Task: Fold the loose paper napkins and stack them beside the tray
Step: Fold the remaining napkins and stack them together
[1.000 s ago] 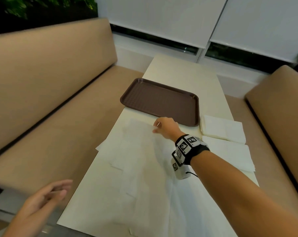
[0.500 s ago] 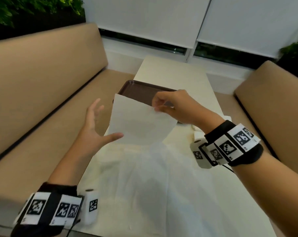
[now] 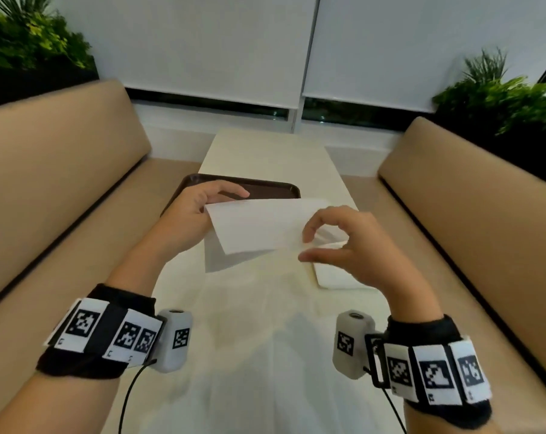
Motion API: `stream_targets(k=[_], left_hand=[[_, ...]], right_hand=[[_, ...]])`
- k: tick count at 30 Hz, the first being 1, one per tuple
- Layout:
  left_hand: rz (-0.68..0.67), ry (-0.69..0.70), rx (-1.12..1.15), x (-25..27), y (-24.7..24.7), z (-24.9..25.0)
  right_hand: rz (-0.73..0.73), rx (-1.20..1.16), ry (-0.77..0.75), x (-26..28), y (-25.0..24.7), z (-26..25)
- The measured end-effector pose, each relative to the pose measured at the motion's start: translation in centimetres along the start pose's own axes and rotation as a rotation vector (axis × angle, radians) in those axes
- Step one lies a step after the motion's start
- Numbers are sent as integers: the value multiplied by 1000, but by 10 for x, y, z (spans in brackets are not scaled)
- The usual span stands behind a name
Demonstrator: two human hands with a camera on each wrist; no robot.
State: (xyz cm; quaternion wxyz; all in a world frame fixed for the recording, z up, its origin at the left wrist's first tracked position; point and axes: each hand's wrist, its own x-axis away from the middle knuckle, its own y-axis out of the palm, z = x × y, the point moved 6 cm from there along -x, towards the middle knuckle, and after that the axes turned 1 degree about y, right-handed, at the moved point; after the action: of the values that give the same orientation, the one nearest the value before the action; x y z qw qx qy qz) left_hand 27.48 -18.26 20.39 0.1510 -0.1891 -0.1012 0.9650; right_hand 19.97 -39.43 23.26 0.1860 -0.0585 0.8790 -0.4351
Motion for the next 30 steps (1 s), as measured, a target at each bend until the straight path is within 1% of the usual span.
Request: stream_targets(k=[2, 4, 7, 10, 14, 16, 18, 20, 23, 25, 30], left_hand=[[-57, -5, -56, -3, 4, 7], [-146, -2, -173, -6, 11, 14], [-259, 30, -323, -8, 25, 26], [-342, 66, -353, -7, 38, 35], [-402, 43, -446, -3, 38, 31], [-467, 8, -465, 2, 37, 31], [-508, -52, -386, 7, 35, 32], [-478, -61, -316, 6, 34, 35], [-307, 39, -303, -2, 32, 37], [-209, 78, -294, -8, 28, 32], [-55, 76, -167, -18, 19, 20]], right_hand=[[-32, -71, 33, 9, 7, 13], [3, -129, 24, 8, 9, 15], [59, -99, -14, -5, 16, 12], [60, -72, -26, -16, 22, 10], [82, -65, 9, -18, 18, 14], [78, -49, 10, -16, 17, 14], [65, -99, -2, -15, 18, 14], [64, -138, -32, -15, 19, 13], [77, -131, -44, -16, 19, 18], [82, -142, -11, -15, 18, 27], [153, -262, 119, 0, 9, 70]])
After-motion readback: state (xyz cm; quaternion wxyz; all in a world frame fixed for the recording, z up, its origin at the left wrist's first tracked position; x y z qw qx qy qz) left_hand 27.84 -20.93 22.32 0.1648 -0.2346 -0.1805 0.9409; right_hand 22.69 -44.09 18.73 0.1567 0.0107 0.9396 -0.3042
